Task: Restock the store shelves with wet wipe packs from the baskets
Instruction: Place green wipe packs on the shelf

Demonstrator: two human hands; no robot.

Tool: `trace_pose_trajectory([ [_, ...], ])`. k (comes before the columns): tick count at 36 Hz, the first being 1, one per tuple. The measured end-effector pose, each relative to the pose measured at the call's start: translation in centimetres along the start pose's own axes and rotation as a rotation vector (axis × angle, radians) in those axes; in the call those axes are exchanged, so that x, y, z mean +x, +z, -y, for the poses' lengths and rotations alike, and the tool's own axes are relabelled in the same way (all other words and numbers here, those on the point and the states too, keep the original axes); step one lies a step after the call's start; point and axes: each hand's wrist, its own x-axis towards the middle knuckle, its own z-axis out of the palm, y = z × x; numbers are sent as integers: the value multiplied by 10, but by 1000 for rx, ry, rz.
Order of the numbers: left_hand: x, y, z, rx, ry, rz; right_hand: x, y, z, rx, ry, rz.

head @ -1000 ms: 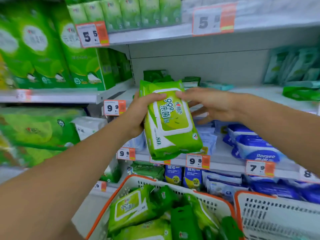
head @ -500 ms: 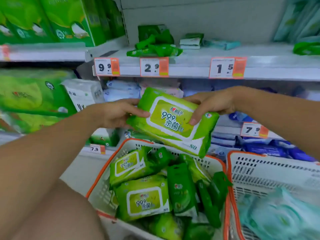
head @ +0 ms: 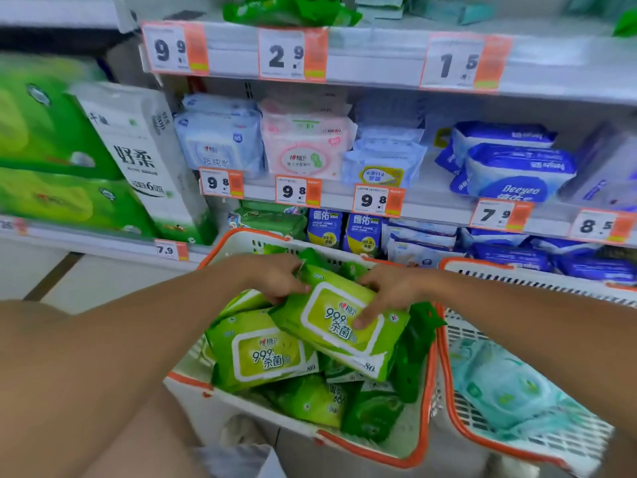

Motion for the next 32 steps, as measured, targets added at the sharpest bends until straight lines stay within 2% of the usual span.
trace_pose_trajectory([
  [3, 1, 14, -8, 139, 66, 11, -5, 16, 14, -128, 76, 93],
  [8, 5, 38, -5, 89, 152, 67, 1, 52, 10, -239, 256, 284],
  [12, 2, 53, -5, 73, 194, 108, -4, 66, 3, -147, 254, 344],
  [15, -7, 31, -15, 149, 206, 127, -12, 35, 19, -174, 240, 346],
  [17, -20, -15, -33, 111, 262, -24, -23, -9, 44, -184, 118, 149],
  [19, -44, -77, -56, -47, 364, -327, -41, -62, 79, -71, -117, -218],
  [21, -77, -142, -79, -128, 484, -709, -60, -111, 117, 86, -413, -637],
  [23, -101, -194, -93, -76, 570, -1099, -70, -155, 149, 117, -687, -1008],
  [24, -107, -215, -95, -37, 586, -1236, -70, -175, 162, 88, -773, -1144],
  [25, -111, -233, -96, 4, 580, -1301, -70, -194, 175, 28, -809, -1238],
  [27, -109, -260, -89, 203, 458, -1277, -64, -228, 197, -178, -742, -1261],
  [29, -102, -280, -79, 480, 248, -1160, -55, -255, 213, -382, -556, -1099],
  [30, -96, -288, -75, 523, 199, -1090, -50, -265, 218, -421, -441, -1002],
  [32, -87, -296, -71, 383, 209, -951, -40, -281, 225, -416, -261, -781],
])
